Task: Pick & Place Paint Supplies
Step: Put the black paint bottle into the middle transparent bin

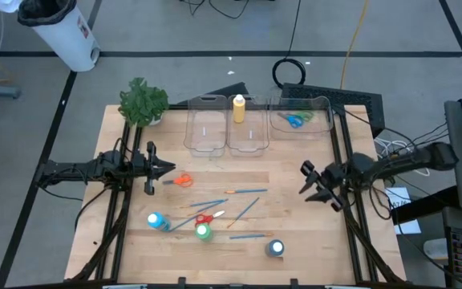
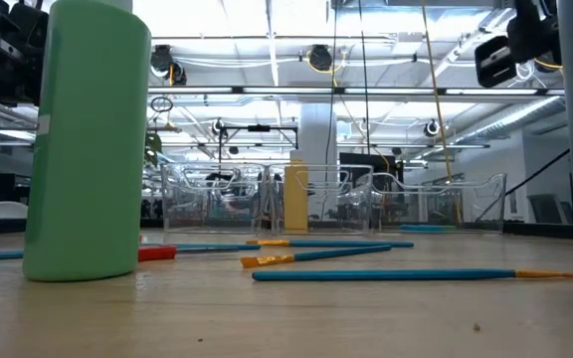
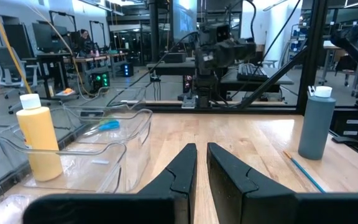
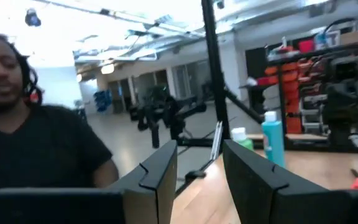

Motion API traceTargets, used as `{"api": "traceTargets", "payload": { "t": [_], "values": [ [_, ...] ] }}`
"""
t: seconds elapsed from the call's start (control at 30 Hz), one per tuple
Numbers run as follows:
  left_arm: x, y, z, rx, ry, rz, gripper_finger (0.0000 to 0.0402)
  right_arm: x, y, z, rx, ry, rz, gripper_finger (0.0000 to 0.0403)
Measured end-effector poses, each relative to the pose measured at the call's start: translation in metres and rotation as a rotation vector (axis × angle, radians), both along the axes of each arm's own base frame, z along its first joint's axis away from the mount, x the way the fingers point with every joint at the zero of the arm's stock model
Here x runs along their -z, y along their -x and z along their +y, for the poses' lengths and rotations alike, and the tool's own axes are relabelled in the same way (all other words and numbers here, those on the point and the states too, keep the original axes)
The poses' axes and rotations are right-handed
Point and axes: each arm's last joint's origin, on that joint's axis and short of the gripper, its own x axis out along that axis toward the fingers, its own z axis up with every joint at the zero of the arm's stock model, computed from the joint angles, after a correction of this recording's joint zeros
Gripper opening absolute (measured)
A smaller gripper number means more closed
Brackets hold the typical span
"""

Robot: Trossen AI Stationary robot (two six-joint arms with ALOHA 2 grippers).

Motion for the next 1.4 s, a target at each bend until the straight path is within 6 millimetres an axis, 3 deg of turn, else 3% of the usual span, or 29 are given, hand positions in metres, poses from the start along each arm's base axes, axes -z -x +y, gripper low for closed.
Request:
{"api": "traceTargets", "payload": {
  "t": [0.63,1.07,1.23,1.4],
  "values": [
    [0.000,0.000,0.000,0.000,0.000,0.001,0.0047,-0.002,0.003,0.007,0.004,0.175,-0.148,0.0123],
    [0.000,0.000,0.000,0.000,0.000,0.001,0.0047,-0.002,0.002,0.006,0.048,0.190,-0.158,0.0126],
    [0.000,0.000,0.000,0.000,0.000,0.000,0.0047,-0.003,0.000,0.007,0.131,0.128,-0.129,0.0145],
    [0.000,0.000,0.000,0.000,0.000,0.001,0.0047,-0.006,-0.002,0.015,0.108,0.017,-0.105,0.0201]
  ]
}}
